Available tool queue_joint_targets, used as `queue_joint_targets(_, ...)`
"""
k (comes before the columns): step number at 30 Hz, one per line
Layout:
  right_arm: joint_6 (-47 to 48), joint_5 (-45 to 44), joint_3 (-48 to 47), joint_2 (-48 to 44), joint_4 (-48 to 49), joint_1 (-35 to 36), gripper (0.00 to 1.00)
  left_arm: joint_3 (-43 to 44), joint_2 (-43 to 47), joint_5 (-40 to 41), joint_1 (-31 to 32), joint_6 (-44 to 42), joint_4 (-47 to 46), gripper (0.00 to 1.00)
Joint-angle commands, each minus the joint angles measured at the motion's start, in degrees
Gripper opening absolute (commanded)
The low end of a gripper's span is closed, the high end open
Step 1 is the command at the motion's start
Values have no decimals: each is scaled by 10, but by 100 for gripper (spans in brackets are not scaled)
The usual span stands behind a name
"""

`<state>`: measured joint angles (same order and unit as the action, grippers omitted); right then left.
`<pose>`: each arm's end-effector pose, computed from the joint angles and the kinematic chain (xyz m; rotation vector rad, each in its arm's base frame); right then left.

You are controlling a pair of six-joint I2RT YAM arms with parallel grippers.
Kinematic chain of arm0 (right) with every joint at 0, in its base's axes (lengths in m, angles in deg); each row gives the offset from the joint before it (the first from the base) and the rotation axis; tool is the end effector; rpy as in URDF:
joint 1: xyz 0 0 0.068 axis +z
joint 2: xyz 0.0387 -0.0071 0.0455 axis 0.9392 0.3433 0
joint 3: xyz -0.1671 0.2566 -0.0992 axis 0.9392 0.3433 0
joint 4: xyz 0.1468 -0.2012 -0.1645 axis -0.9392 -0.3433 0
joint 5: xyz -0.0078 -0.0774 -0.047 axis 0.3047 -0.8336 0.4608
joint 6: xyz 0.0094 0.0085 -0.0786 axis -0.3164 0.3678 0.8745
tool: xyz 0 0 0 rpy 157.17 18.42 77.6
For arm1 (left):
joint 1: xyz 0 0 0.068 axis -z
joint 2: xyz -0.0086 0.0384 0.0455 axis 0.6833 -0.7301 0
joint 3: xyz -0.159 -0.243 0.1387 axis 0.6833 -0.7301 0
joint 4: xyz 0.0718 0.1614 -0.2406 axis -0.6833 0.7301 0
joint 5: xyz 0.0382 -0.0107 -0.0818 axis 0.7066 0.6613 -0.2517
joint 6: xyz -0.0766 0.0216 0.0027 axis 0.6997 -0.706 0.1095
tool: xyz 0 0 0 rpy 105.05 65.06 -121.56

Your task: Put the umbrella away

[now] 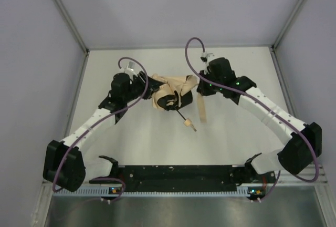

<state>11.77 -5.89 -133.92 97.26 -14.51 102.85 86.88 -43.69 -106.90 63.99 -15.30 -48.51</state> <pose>0.2979 0.1985 0.3407 -0.3128 2.3154 0.5479 0.2972 -0.1425 0.3141 -0.4471 1.9718 -1.3873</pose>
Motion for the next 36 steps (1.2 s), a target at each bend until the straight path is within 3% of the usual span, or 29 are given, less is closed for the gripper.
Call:
queue_joint_targets(1, 84, -160, -81, 12, -55, 0, 0, 44, 13, 43, -11, -29, 95, 0)
queue_joint_targets(5, 214, -153, -134, 107, 65, 1, 0, 13, -11, 18, -10, 16, 65, 0)
queue_joint_targets(10, 379, -198, -216, 191, 172, 15, 0, -48, -1, 76, -11, 42, 9, 0)
queue_joint_targets(13, 462, -242, -153, 177, 316, 31, 0, -85, 5, 117, -11, 49, -37, 0)
queue_joint_targets(16, 515, -207, -81, 158, 442, 34, 0, -133, 9, 149, -14, 84, -111, 0)
queue_joint_targets(19, 525, -207, -134, 187, 431, 33, 0, -131, 12, 175, -20, 90, -133, 0)
queue_joint_targets(24, 509, -165, -163, 214, 448, 24, 0, -57, -11, 176, -26, 60, -129, 0)
queue_joint_targets(31, 535, -138, -268, 288, 432, 23, 0, -10, -91, 137, -40, 122, -186, 0)
queue_joint_targets(34, 449, -83, -307, 303, 308, 23, 6, -40, -73, 107, -43, 104, -167, 0)
queue_joint_targets(36, 338, -12, -289, 301, 229, 25, 18, -109, -42, 102, -45, 77, -146, 0)
